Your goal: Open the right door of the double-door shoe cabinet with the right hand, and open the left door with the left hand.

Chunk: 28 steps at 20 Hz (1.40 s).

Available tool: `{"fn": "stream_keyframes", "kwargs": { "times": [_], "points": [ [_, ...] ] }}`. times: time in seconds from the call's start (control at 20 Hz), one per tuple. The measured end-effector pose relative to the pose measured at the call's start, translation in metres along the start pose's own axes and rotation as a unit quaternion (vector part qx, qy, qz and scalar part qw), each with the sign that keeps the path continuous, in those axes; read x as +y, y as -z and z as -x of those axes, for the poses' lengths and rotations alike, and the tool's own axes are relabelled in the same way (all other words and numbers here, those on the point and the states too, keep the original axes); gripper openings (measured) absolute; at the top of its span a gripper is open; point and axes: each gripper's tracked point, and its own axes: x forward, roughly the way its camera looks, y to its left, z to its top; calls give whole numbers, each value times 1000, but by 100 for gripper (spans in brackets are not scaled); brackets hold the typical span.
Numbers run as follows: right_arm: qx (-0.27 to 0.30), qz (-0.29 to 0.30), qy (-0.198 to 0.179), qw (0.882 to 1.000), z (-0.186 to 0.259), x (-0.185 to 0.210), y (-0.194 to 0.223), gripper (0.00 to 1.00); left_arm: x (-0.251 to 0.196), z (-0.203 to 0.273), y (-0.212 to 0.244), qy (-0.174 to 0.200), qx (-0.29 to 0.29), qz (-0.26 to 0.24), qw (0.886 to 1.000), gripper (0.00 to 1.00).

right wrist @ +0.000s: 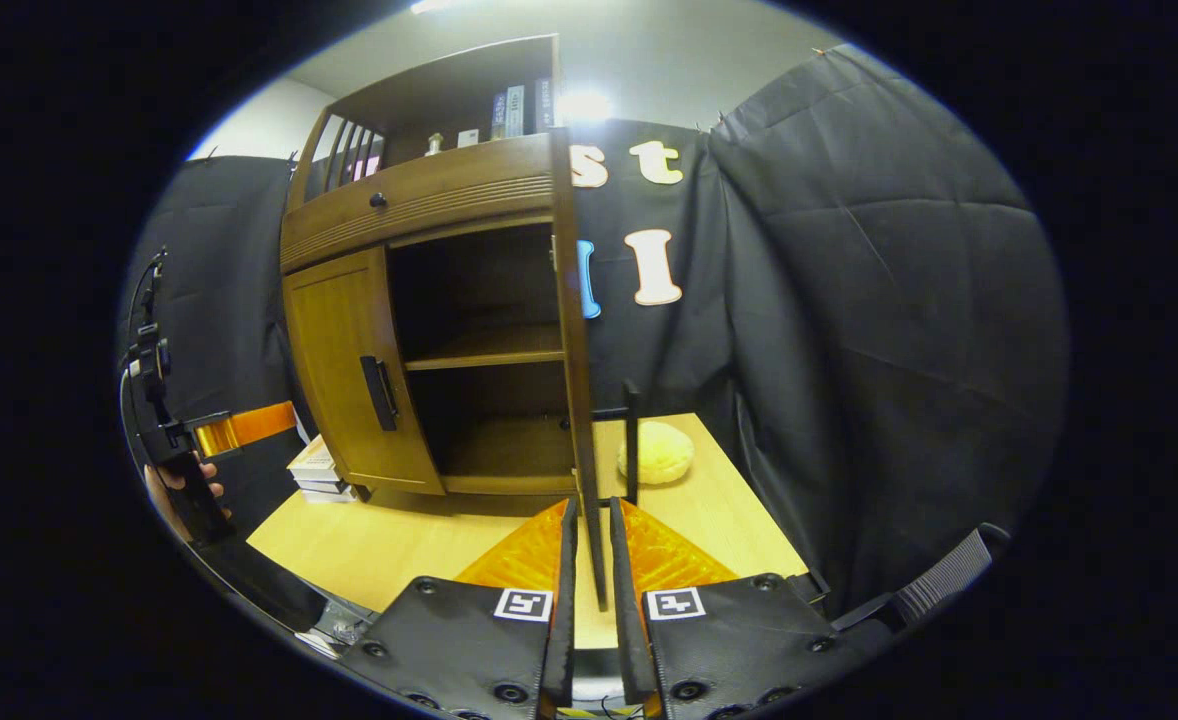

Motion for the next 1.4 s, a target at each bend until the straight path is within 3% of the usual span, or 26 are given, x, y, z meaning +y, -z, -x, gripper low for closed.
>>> {"fn": "stream_keyframes", "kwargs": {
  "times": [0.05, 0.15, 0.2, 0.35, 0.5, 0.7, 1.05, 1.4],
  "points": [
    [-9, 2, 1, 1000, -24, 13, -5, 14, 10, -3, -1, 3, 1, 3, 1000, 91],
    [-19, -1, -10, 1000, -14, 50, -13, 0, 28, -6, -4, 10, 4, 8, 1000, 91],
    [-30, -6, -14, 999, -14, 67, -21, 6, 35, -8, -6, 13, 3, 8, 1000, 91],
    [-47, -11, -34, 998, -25, 106, -38, 12, 53, -13, -12, 13, -5, -4, 1000, 93],
    [-58, -6, -50, 997, -35, 124, -49, 39, 64, -27, -20, 6, -10, -4, 1000, 94],
    [-75, 9, -57, 995, -55, 132, -57, 99, 64, -50, -33, 0, -19, 1, 1000, 92],
    [-73, 33, -53, 995, -100, 128, -48, 92, 64, -110, -40, -32, -24, -14, 999, 91],
    [-76, 24, -65, 995, -137, 129, -47, 93, 55, -171, -17, -48, -14, -21, 999, 91]
  ]
}}
